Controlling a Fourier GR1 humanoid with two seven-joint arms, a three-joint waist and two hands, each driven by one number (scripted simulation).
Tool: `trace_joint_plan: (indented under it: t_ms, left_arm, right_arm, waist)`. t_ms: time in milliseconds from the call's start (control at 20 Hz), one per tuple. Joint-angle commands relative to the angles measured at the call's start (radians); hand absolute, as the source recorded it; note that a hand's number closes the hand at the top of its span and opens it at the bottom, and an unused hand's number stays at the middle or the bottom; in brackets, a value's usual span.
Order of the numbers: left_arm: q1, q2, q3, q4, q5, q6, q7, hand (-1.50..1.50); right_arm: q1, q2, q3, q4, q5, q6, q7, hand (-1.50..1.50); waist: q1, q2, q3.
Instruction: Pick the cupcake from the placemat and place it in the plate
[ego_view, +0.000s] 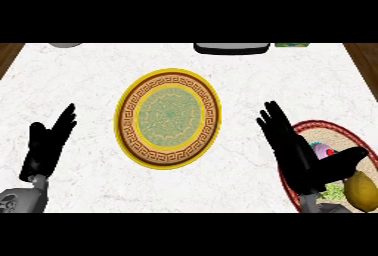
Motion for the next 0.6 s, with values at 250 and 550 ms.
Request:
trace_joint_plan:
  t_ms: [250,550]
  left_arm:
    - [0.005,-0.110,-0.003,-0.040,-0.012,0.103,-0.014,0.00]
    - [0.030,-0.159,-0.024,-0.042,0.004,0.109,-0.005,0.00]
  right_arm:
    - [-0.128,-0.319,-0.182,-0.064,-0.304,0.569,0.032,1.50]
    - [-0.048,-0.512,-0.270,0.034,0.308,0.449,-0.417,1.50]
  waist:
    - [0.010,-0.004,0.006]
    - [-0.017,0.002,0.011]
